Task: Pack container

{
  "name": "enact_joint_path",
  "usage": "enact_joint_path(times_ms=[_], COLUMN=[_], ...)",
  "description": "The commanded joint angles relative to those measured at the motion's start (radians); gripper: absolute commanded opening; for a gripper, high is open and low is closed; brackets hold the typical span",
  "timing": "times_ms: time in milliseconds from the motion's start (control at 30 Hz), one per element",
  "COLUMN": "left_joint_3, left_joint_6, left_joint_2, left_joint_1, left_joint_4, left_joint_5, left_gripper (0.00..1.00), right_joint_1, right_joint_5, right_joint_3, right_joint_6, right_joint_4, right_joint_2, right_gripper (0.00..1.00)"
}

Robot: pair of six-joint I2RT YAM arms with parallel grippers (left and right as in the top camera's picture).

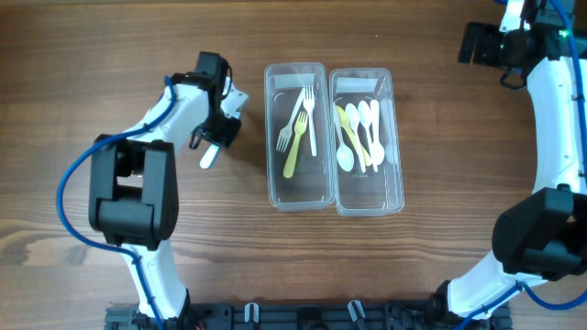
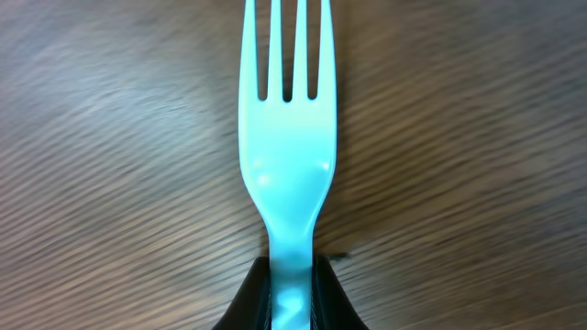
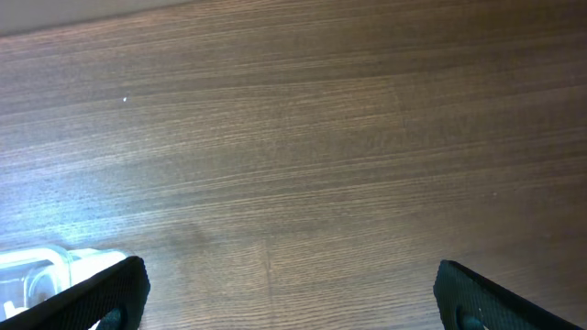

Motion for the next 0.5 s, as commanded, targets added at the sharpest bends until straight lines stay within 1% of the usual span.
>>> enact_joint_path(times_ms=[0,100,200,300,333,367,400,433,467], left_joint_3=[0.018,0.02,0.037,0.055,0.056,0.056,0.056,0.056,0.056], left_joint_6=[-0.04,-0.11,-0.197,-0.294,-0.346,-0.399,-0.504,-0.588,-0.615], left_joint_2=[-0.111,-0.189,-0.261,-0.322,-0.341,-0.356,-0.369,-0.368,-0.365], left_joint_1=[0.021,0.02,0.016,0.014,0.014,0.014,0.011,0.003,-0.002], left_joint_4=[0.005,0.022,0.021,0.024,0.033,0.041,0.053,0.055,0.055], left_joint_5=[-0.02,-0.019,0.037,0.165,0.227,0.294,0.422,0.481,0.488], left_gripper=[0.04,0.04,0.04,0.04,0.04,0.04,0.04,0.04,0.04], right_joint_1=[0.003,0.003,0.003,0.003,0.003,0.003,0.003,0.003,0.003], right_joint_5=[0.006,0.006,0.006,0.006,0.006,0.006,0.006,0.006,0.006], right_joint_3=[0.01,0.01,0.01,0.01,0.01,0.01,0.01,0.01,0.01], right_joint_6=[-0.012,-0.012,-0.012,-0.012,-0.012,-0.012,-0.012,-0.012,-0.012], right_joint_4=[0.002,0.002,0.002,0.002,0.002,0.002,0.002,0.002,0.002], right_joint_2=[-0.013,-0.013,-0.013,-0.013,-0.013,-0.013,-0.013,-0.013,-0.013], right_gripper=[1.0,1.0,1.0,1.0,1.0,1.0,1.0,1.0,1.0])
